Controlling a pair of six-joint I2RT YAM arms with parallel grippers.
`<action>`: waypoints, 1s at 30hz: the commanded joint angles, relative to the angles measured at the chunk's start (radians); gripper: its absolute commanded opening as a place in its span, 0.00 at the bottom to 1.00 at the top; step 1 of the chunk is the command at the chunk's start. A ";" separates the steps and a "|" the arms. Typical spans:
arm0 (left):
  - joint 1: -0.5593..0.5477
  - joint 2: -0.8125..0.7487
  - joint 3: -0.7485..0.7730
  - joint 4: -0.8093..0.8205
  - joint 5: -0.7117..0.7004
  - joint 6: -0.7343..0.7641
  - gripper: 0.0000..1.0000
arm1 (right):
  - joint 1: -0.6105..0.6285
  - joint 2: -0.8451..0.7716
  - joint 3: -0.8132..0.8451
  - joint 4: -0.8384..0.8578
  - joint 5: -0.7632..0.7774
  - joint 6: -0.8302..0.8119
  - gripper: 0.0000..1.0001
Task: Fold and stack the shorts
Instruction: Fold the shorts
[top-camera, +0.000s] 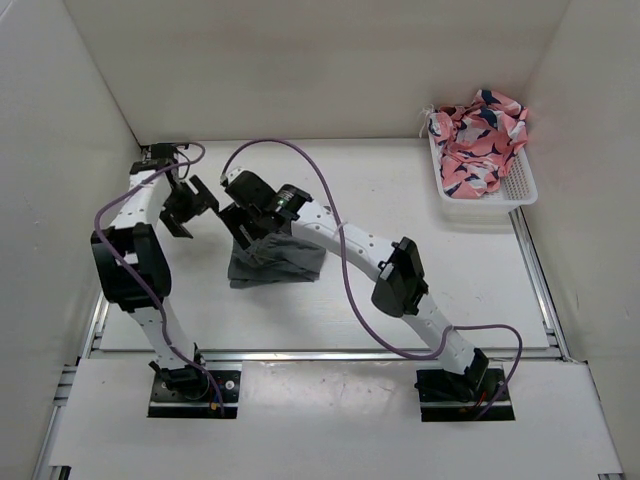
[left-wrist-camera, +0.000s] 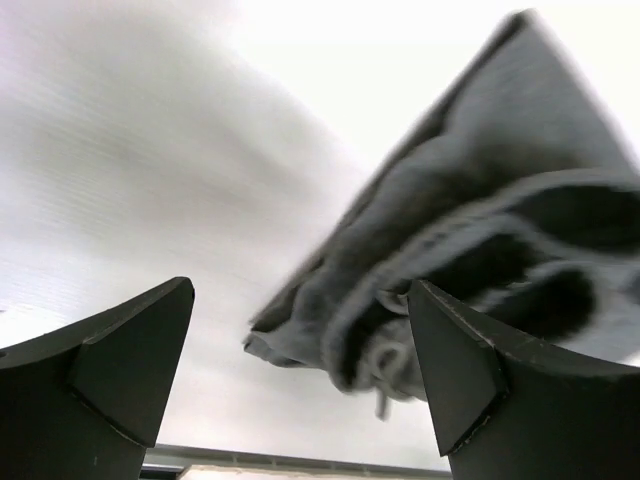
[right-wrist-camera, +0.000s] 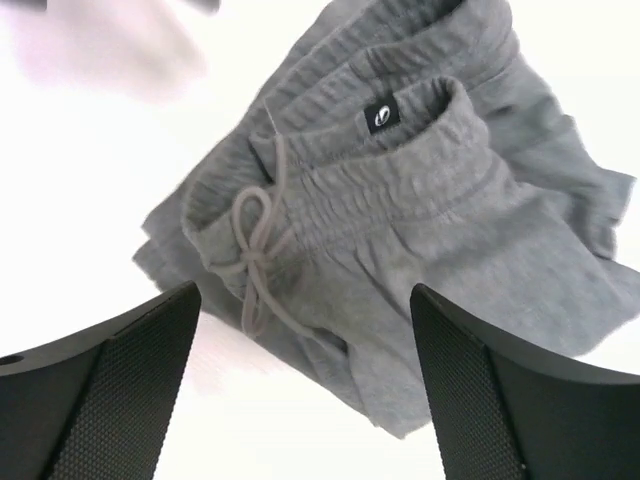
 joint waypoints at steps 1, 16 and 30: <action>-0.008 -0.077 0.073 -0.051 0.012 0.017 1.00 | 0.010 -0.117 -0.080 0.075 -0.060 -0.015 0.90; -0.408 0.058 0.274 -0.099 -0.224 0.201 0.99 | -0.419 -0.626 -0.998 0.363 -0.406 0.381 0.83; -0.390 0.270 0.443 -0.131 -0.234 0.145 0.18 | -0.482 -0.380 -0.935 0.447 -0.627 0.370 0.91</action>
